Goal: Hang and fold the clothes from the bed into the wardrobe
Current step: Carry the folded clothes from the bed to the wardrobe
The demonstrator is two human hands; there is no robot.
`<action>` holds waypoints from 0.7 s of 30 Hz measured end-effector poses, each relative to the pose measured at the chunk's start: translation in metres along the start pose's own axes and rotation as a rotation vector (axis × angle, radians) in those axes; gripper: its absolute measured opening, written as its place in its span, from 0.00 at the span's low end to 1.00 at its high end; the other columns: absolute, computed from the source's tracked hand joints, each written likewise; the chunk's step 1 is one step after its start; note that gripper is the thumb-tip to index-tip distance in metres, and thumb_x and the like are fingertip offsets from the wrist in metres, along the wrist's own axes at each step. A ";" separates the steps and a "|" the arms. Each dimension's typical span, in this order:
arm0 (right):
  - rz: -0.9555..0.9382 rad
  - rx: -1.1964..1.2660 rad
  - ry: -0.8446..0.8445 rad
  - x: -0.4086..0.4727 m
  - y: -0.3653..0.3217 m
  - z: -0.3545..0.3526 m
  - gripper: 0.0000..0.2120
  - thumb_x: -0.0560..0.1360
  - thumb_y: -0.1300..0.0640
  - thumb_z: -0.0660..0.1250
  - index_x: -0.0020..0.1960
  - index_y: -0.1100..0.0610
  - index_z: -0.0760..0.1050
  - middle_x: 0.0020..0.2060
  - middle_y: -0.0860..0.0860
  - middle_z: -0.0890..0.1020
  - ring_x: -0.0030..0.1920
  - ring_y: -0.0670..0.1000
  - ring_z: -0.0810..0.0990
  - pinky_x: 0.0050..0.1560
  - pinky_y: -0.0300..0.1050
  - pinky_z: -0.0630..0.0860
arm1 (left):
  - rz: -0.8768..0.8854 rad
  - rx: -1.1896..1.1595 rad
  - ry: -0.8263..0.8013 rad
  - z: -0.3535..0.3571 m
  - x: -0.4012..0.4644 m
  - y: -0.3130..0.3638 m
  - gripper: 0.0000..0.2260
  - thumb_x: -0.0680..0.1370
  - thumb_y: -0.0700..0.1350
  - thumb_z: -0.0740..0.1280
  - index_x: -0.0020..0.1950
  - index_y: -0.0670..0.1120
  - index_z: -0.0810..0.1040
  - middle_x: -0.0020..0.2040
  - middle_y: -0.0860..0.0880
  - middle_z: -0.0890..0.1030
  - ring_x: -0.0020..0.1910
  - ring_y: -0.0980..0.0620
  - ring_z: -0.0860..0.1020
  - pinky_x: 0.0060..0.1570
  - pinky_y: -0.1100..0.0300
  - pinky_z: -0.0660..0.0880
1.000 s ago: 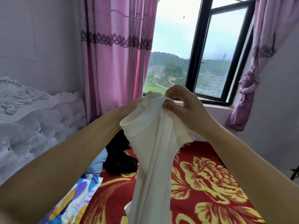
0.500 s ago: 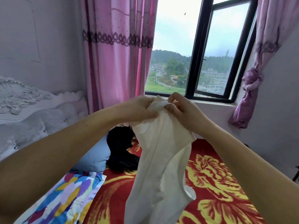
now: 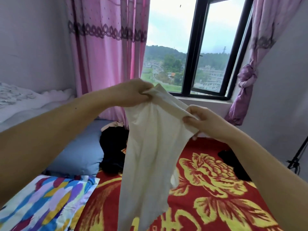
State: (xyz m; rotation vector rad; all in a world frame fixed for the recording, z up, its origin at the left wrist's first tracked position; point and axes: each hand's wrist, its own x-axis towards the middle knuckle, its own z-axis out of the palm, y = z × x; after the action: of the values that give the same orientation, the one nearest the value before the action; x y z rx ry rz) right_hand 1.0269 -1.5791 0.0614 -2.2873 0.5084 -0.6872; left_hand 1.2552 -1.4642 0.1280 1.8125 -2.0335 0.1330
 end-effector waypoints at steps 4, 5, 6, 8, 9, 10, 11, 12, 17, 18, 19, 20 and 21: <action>-0.079 -0.013 -0.128 -0.014 -0.025 -0.024 0.08 0.77 0.54 0.65 0.46 0.59 0.73 0.30 0.45 0.74 0.26 0.48 0.73 0.29 0.38 0.72 | 0.033 0.106 -0.029 -0.010 -0.004 -0.008 0.04 0.81 0.44 0.61 0.46 0.47 0.72 0.41 0.54 0.75 0.38 0.58 0.73 0.36 0.70 0.64; -0.084 -0.014 -0.144 -0.017 -0.032 -0.028 0.09 0.76 0.52 0.65 0.46 0.59 0.73 0.30 0.45 0.74 0.27 0.47 0.73 0.30 0.36 0.72 | 0.047 0.115 -0.014 -0.013 -0.005 -0.008 0.03 0.81 0.45 0.61 0.47 0.49 0.72 0.41 0.56 0.75 0.38 0.62 0.73 0.35 0.72 0.65; -0.090 -0.023 -0.145 -0.018 -0.036 -0.033 0.10 0.75 0.51 0.65 0.47 0.59 0.74 0.30 0.46 0.74 0.27 0.46 0.73 0.30 0.35 0.71 | 0.070 0.116 -0.004 -0.017 -0.005 -0.008 0.04 0.80 0.46 0.62 0.46 0.52 0.71 0.41 0.58 0.74 0.37 0.64 0.73 0.35 0.73 0.66; -0.096 -0.048 -0.116 -0.016 -0.038 -0.040 0.11 0.74 0.49 0.65 0.50 0.56 0.74 0.29 0.45 0.74 0.27 0.42 0.71 0.30 0.31 0.69 | 0.105 0.078 -0.012 -0.020 -0.002 -0.011 0.04 0.79 0.49 0.62 0.46 0.58 0.70 0.40 0.60 0.74 0.37 0.67 0.74 0.34 0.74 0.67; -0.079 -0.066 -0.104 -0.013 -0.033 -0.043 0.12 0.74 0.48 0.65 0.54 0.53 0.73 0.29 0.45 0.74 0.27 0.40 0.70 0.29 0.31 0.69 | 0.104 0.057 -0.040 -0.018 0.001 -0.016 0.02 0.79 0.51 0.63 0.48 0.58 0.71 0.41 0.61 0.75 0.37 0.67 0.74 0.34 0.73 0.66; -0.047 -0.087 -0.102 -0.008 -0.024 -0.045 0.14 0.74 0.49 0.65 0.58 0.51 0.72 0.29 0.43 0.76 0.27 0.39 0.70 0.29 0.30 0.69 | 0.097 0.036 -0.070 -0.012 0.007 -0.022 0.03 0.77 0.53 0.64 0.50 0.58 0.73 0.40 0.61 0.76 0.37 0.67 0.75 0.35 0.73 0.65; -0.001 -0.127 -0.112 -0.002 -0.013 -0.046 0.14 0.75 0.50 0.66 0.61 0.48 0.71 0.30 0.42 0.77 0.27 0.40 0.71 0.29 0.31 0.69 | 0.087 0.007 -0.110 -0.003 0.014 -0.030 0.05 0.76 0.53 0.66 0.50 0.56 0.75 0.37 0.61 0.76 0.35 0.67 0.75 0.33 0.73 0.66; 0.050 -0.167 -0.129 0.006 0.002 -0.045 0.13 0.76 0.52 0.66 0.60 0.46 0.71 0.31 0.43 0.78 0.27 0.41 0.72 0.28 0.32 0.70 | 0.078 -0.034 -0.158 0.012 0.024 -0.040 0.05 0.75 0.53 0.69 0.46 0.53 0.77 0.33 0.60 0.76 0.32 0.66 0.74 0.32 0.73 0.66; 0.240 -0.392 -0.180 0.050 0.101 -0.019 0.09 0.78 0.55 0.66 0.39 0.54 0.76 0.28 0.50 0.76 0.24 0.48 0.74 0.30 0.38 0.71 | 0.016 -0.056 -0.423 0.105 0.073 -0.086 0.16 0.75 0.43 0.70 0.31 0.47 0.66 0.28 0.56 0.65 0.31 0.54 0.65 0.33 0.62 0.64; 0.256 -0.396 -0.131 0.060 0.117 -0.015 0.09 0.78 0.58 0.65 0.39 0.55 0.76 0.30 0.49 0.76 0.23 0.46 0.75 0.29 0.39 0.72 | 0.045 0.002 -0.394 0.116 0.086 -0.093 0.17 0.75 0.40 0.68 0.31 0.48 0.64 0.29 0.56 0.64 0.33 0.52 0.65 0.33 0.62 0.63; 0.259 -0.385 -0.057 0.070 0.131 -0.015 0.09 0.78 0.61 0.65 0.39 0.56 0.76 0.32 0.50 0.76 0.22 0.44 0.75 0.27 0.37 0.72 | 0.082 0.047 -0.342 0.122 0.100 -0.098 0.17 0.76 0.39 0.67 0.31 0.48 0.63 0.29 0.55 0.64 0.35 0.51 0.65 0.34 0.61 0.63; 0.254 -0.360 0.041 0.079 0.141 -0.017 0.10 0.78 0.65 0.64 0.39 0.58 0.76 0.34 0.52 0.76 0.21 0.43 0.75 0.24 0.36 0.72 | 0.116 0.065 -0.275 0.123 0.113 -0.100 0.16 0.77 0.37 0.66 0.32 0.47 0.64 0.30 0.54 0.66 0.35 0.51 0.66 0.35 0.61 0.63; 0.243 -0.339 0.136 0.087 0.145 -0.021 0.10 0.77 0.69 0.62 0.40 0.60 0.77 0.35 0.55 0.76 0.22 0.42 0.76 0.23 0.37 0.72 | 0.140 0.053 -0.211 0.120 0.123 -0.100 0.15 0.78 0.36 0.65 0.34 0.46 0.66 0.32 0.53 0.67 0.36 0.51 0.68 0.37 0.60 0.63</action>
State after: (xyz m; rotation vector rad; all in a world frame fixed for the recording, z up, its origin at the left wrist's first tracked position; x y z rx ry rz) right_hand 1.0589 -1.7358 0.0011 -2.4393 1.0158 -0.6775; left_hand 1.3154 -1.6344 0.0437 1.7793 -2.3247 0.0369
